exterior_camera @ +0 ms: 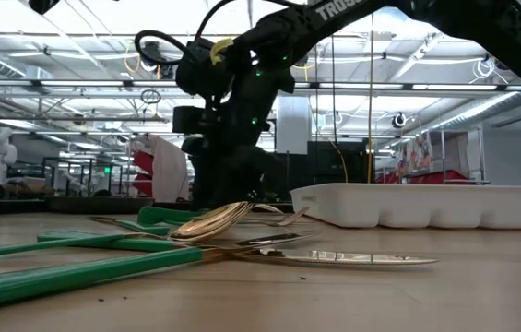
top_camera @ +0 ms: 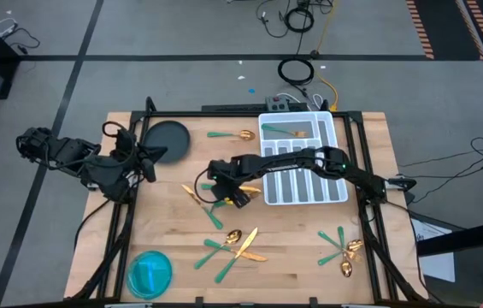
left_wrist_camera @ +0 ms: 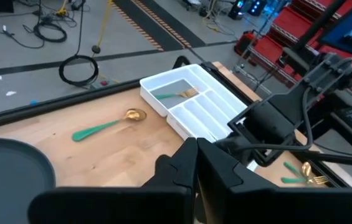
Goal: Sort silverware
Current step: Put the green fork into the silverware tray
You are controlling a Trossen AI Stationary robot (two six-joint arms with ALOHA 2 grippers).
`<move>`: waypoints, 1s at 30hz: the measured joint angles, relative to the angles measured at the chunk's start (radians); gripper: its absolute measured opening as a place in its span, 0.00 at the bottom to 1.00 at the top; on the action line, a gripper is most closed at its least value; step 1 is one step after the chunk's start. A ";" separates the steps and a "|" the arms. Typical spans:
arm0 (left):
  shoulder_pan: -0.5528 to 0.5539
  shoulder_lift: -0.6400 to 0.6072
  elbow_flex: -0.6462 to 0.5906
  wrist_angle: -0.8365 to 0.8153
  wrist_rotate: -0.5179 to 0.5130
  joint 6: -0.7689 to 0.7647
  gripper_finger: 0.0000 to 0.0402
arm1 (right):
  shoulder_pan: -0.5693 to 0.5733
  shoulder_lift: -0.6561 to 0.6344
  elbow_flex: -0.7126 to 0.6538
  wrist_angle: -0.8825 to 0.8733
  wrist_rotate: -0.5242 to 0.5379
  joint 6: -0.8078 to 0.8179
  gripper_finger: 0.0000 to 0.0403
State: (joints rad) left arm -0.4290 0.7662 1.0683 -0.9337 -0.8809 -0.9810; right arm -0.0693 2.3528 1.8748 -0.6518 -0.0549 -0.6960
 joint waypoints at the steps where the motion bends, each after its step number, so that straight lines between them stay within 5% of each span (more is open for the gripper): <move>1: 0.000 -0.002 0.000 0.000 0.007 0.001 0.04 | 0.000 0.000 0.000 0.012 0.015 0.000 0.53; 12: 0.000 -0.003 0.000 -0.009 0.015 0.027 0.04 | -0.001 0.002 0.000 0.010 0.034 0.010 0.03; 23: 0.000 -0.009 0.000 -0.027 0.015 0.046 0.04 | -0.001 -0.036 -0.001 -0.027 0.086 0.082 0.00; 30: 0.000 -0.026 0.000 -0.026 0.012 0.071 0.04 | -0.016 -0.104 0.100 -0.100 -0.025 0.237 0.00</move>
State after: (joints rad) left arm -0.4287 0.7399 1.0683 -0.9598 -0.8692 -0.9099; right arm -0.0855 2.2488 1.9745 -0.7513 -0.0800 -0.4587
